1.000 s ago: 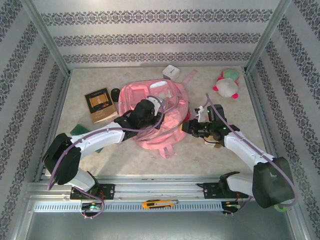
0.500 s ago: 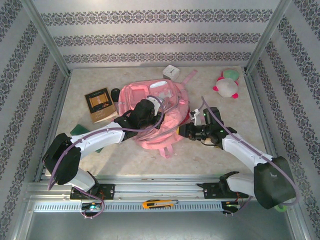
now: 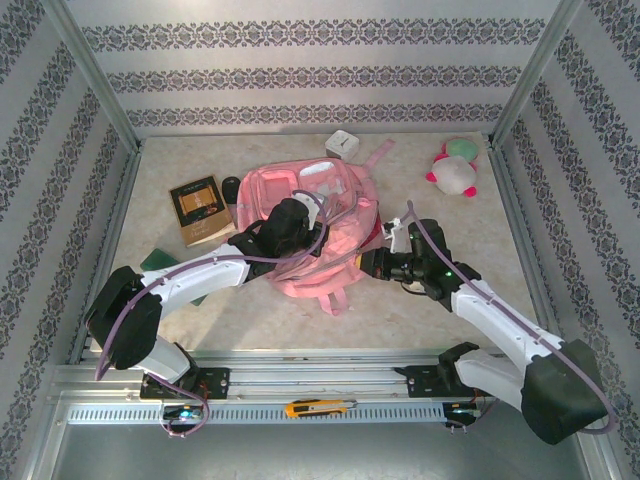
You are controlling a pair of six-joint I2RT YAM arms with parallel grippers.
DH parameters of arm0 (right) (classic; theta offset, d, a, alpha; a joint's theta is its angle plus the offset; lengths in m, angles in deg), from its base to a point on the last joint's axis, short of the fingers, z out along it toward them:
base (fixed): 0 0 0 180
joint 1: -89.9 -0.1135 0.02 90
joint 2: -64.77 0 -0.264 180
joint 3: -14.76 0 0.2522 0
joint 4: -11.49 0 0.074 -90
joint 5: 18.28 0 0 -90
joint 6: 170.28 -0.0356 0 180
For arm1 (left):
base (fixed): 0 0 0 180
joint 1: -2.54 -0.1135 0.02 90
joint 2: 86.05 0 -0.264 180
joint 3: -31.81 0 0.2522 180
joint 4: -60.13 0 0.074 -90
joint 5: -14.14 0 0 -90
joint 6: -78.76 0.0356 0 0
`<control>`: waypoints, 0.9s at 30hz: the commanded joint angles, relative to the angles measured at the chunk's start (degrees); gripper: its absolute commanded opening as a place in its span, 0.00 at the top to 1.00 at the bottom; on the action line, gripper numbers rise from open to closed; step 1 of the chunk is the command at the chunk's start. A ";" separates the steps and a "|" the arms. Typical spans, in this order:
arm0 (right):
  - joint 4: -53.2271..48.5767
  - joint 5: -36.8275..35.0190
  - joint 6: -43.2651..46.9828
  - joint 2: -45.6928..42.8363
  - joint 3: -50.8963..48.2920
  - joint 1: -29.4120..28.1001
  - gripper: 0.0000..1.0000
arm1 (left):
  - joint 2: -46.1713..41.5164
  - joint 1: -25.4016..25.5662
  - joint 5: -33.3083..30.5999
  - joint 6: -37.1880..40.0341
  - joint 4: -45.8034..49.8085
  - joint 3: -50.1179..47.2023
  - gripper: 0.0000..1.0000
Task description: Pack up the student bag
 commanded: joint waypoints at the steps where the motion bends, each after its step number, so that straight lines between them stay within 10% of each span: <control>1: -1.74 -2.82 0.31 -1.10 -0.32 -1.08 1.00 | -1.64 -0.82 -2.64 -3.99 -4.55 1.97 1.00; 8: -7.41 -9.44 1.19 -1.77 1.13 -0.09 0.54 | -1.85 -0.84 -2.62 -4.27 -4.00 2.37 1.00; 18: -9.11 -10.17 22.93 -0.68 5.00 -1.96 0.44 | -1.61 -0.84 -2.47 -4.22 -3.87 2.59 1.00; 27: -6.72 -11.15 24.56 3.26 6.33 -2.72 0.48 | -1.34 -0.84 -1.90 -4.75 -4.00 3.18 1.00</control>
